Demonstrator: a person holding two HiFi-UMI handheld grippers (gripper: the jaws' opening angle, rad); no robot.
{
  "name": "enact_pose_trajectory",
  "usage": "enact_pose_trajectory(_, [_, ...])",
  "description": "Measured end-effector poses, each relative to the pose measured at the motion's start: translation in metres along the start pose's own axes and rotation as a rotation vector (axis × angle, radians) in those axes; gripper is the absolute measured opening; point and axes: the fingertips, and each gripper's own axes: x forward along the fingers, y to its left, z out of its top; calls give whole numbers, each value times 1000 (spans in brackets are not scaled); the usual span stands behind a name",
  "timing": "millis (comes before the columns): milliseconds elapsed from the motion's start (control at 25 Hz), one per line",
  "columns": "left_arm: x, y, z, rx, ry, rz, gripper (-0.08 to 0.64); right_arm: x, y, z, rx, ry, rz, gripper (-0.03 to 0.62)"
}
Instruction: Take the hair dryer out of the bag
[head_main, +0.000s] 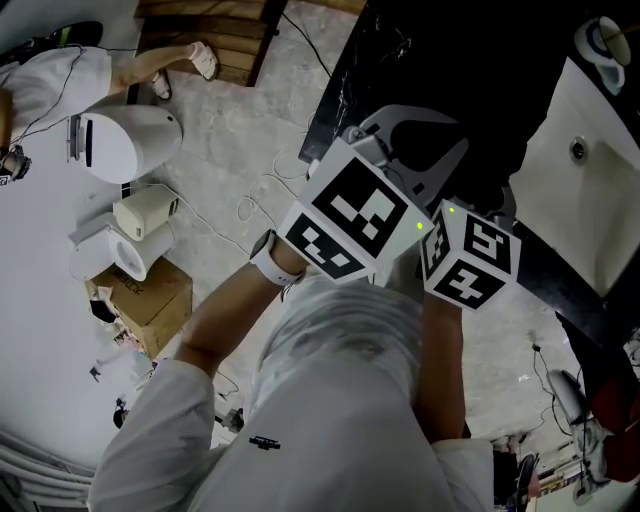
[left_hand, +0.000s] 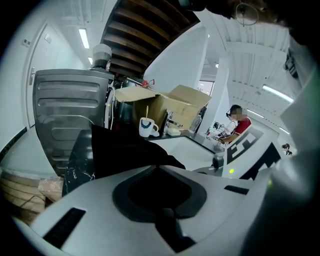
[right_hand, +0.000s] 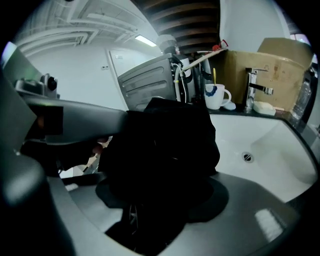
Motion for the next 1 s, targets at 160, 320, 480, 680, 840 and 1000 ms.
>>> enact_pose_trajectory(160, [1, -1, -2, -6, 4, -12, 20, 6, -7, 3, 107, 14, -9, 268])
enact_pose_trajectory(320, [-3, 2, -5, -15, 2, 0, 20, 10, -7, 10, 73, -4, 20, 255])
enact_pose_trajectory(480, [-7, 4, -8, -24, 0, 8, 20, 12, -11, 11, -24, 51, 7, 230])
enact_pose_trajectory(680, [-3, -2, -12, -47, 0, 9, 20, 15, -26, 10, -137, 134, -17, 201])
enact_pose_trajectory(840, [-3, -4, -15, -56, -2, -4, 20, 19, -26, 11, -183, 141, -24, 207])
enact_pose_trajectory(1000, [-3, -1, -15, -72, 1, -3, 20, 23, -23, 14, -223, 85, -22, 229])
